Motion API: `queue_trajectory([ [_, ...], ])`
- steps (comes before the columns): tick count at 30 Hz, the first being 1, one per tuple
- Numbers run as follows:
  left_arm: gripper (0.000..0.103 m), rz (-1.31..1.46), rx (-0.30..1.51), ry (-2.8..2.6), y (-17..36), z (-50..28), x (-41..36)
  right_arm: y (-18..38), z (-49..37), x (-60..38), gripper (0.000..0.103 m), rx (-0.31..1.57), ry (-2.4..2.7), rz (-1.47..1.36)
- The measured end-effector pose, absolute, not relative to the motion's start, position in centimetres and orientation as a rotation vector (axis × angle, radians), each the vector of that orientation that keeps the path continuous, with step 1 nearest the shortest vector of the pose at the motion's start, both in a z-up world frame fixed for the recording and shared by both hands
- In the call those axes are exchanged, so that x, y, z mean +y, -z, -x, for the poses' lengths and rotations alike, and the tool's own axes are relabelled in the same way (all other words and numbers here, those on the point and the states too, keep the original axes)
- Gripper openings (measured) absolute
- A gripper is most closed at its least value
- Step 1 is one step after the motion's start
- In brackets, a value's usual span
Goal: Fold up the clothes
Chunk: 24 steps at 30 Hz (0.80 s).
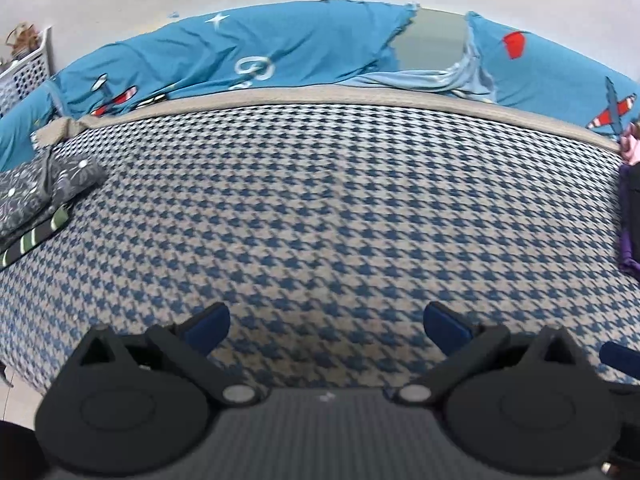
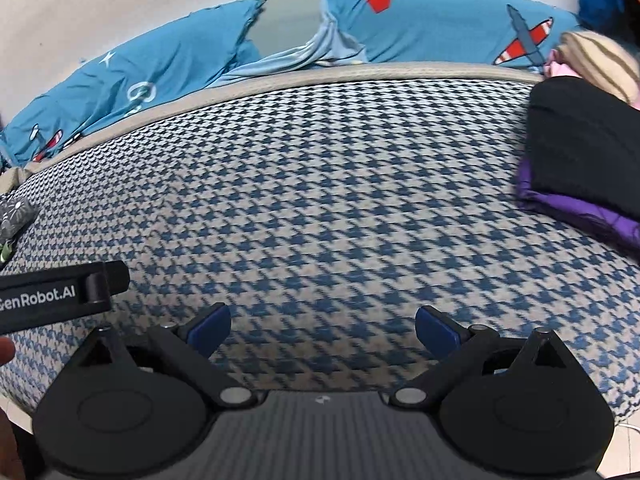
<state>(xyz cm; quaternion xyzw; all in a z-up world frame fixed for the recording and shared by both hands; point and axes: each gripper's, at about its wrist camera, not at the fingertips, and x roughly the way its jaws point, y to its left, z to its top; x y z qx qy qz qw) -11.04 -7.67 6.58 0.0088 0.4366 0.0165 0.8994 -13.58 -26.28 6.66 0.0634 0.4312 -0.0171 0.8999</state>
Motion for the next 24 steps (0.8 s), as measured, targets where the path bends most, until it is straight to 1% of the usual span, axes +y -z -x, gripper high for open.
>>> queue_trajectory([
  [16,0.103,-0.024,0.927,-0.130,-5.0,11.5,-2.1,-3.9,11.0,-22.4,0.099,0.947,0.002,-0.061],
  [20,0.103,-0.087,0.957,-0.156,-3.9,11.3,-0.5,-3.8,9.6,-22.0,0.099,0.916,0.033,-0.083],
  [24,0.103,-0.060,0.997,-0.175,-2.3,10.8,2.1,-4.0,8.6,-21.7,0.099,0.869,0.031,-0.073],
])
